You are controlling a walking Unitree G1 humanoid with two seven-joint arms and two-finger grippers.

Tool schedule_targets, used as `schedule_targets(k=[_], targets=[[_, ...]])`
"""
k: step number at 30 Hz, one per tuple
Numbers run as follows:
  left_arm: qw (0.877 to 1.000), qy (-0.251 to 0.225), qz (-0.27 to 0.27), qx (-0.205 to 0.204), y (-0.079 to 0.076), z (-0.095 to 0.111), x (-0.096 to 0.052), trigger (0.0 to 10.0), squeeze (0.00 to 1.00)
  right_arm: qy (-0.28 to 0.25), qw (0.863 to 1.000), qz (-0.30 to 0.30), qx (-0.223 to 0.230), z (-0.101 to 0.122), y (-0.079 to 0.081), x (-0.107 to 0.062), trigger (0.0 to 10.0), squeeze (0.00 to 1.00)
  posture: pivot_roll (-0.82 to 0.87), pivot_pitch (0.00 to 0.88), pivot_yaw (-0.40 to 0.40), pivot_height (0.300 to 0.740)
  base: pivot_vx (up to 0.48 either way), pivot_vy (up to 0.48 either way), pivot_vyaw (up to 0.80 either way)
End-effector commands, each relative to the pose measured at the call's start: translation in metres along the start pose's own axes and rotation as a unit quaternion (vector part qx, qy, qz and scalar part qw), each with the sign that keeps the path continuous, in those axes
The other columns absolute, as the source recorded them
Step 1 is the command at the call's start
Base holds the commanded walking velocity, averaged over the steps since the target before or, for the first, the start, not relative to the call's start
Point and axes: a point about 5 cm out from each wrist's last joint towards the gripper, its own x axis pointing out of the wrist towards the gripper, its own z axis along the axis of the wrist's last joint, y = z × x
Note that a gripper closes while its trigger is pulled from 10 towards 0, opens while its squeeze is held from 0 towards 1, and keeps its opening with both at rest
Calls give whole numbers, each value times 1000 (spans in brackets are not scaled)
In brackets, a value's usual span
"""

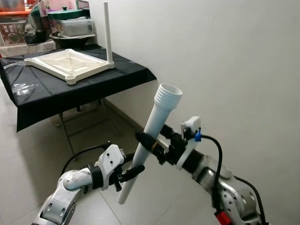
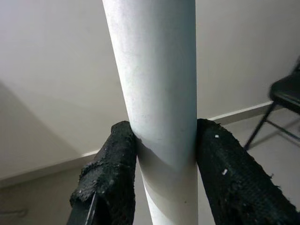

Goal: Building children table

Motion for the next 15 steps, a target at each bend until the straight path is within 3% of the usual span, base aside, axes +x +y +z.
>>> schedule_targets(k=[1,3,4,11,12,13,15], targets=[[1000,-5,22,11,8,2,-1,10000,0,21,1000,10,-1,-4,1,-3,10000,0,12,0,-59,740,0,0,0],[1000,-5,22,11,8,2,-1,10000,0,21,1000,10,-1,-4,1,-3,10000,0,12,0,-59,740,0,0,0],[999,4,48,14,18,1,-7,10000,0,56,998,-7,-40,-11,-9,-13,10000,0,11,0,-61,740,0,0,0],[997,32,66,30,31,-4,-20,10000,0,112,986,-37,-118,-18,-27,-30,10000,0,13,0,-65,740,0,0,0],[996,56,62,43,35,-9,-25,10000,0,135,977,-45,-159,-20,-34,-35,10000,0,12,0,-65,740,0,0,0],[996,56,62,43,35,-9,-25,10000,0,135,977,-45,-159,-20,-34,-35,10000,0,12,0,-65,740,0,0,0],[991,109,50,66,41,-20,-34,10000,0,185,950,-48,-245,-24,-42,-42,10000,0,11,0,-64,740,0,0,0]])
